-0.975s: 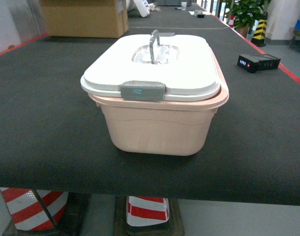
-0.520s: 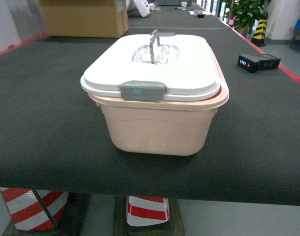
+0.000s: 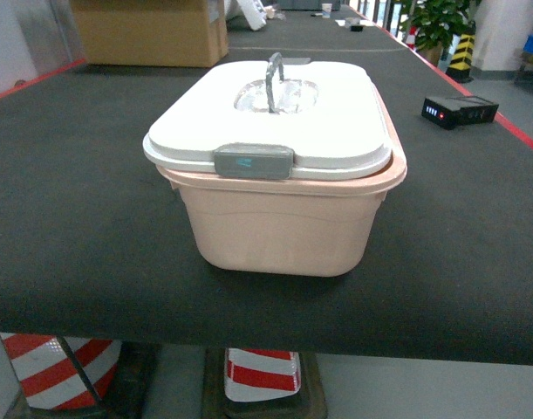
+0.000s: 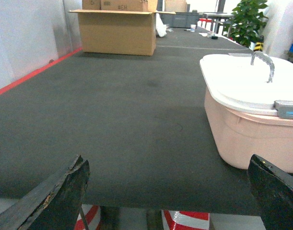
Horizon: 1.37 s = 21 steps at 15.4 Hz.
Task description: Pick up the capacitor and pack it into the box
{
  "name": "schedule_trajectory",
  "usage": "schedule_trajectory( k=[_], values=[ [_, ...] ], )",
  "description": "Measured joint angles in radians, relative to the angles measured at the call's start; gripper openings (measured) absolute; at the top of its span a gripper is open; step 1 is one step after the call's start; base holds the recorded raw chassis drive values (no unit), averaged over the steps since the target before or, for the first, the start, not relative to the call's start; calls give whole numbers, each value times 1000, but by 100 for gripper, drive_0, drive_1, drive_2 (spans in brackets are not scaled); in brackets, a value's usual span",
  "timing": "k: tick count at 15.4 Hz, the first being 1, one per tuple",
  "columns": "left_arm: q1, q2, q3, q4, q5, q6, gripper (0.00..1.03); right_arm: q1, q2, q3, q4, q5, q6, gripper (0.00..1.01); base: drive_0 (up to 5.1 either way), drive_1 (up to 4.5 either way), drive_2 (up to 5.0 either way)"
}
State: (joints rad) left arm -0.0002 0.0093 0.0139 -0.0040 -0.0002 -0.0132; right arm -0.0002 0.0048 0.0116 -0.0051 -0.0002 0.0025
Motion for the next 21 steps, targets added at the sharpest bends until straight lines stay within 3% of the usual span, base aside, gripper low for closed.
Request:
schedule_trajectory(
  k=[21],
  values=[
    [0, 0, 0, 0, 0, 0, 98, 0, 0, 0, 0, 0, 0, 98, 0, 0, 0]
  ],
)
